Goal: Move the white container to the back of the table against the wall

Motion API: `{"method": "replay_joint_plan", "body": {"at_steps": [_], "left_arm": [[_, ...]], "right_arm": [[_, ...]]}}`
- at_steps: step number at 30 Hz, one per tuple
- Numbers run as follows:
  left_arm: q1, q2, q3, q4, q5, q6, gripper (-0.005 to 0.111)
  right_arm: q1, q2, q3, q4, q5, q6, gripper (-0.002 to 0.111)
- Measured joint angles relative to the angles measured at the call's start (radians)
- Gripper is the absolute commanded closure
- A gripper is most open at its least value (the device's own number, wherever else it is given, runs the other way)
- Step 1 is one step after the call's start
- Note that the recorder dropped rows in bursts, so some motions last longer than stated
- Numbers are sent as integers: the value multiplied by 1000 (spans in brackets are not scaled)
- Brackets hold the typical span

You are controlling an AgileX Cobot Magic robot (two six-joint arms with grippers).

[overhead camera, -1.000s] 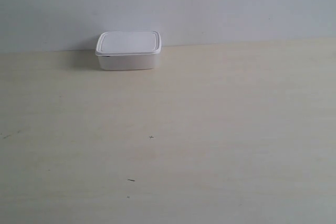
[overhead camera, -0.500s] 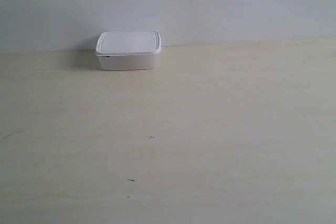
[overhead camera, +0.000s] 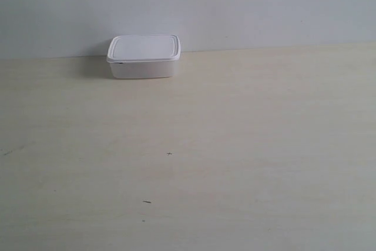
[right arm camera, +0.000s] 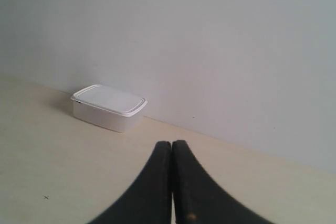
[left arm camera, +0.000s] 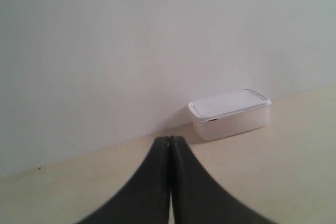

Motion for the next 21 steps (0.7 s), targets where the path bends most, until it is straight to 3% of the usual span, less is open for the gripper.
{"method": "replay_joint_plan", "body": {"at_steps": [2,4,6,7,10,14,21], "left_arm": [[0,0,2,6,24,-29,107],[0,0,-17,190,46,-274,107],[0,0,-57,615,89,-733,107],[0,0,-75,961,141,-1022,107],[0,0,-76,1393,248,-1444,107],[0,0,-46,1581,309,-1616,107],[0,0,2,1623,329,-1651,107]], "right_arm": [[0,0,0,0,0,0,108],[0,0,0,0,0,0,108],[0,0,0,0,0,0,108],[0,0,0,0,0,0,108],[0,0,0,0,0,0,108],[0,0,0,0,0,0,108],[0,0,0,0,0,0,108]]}}
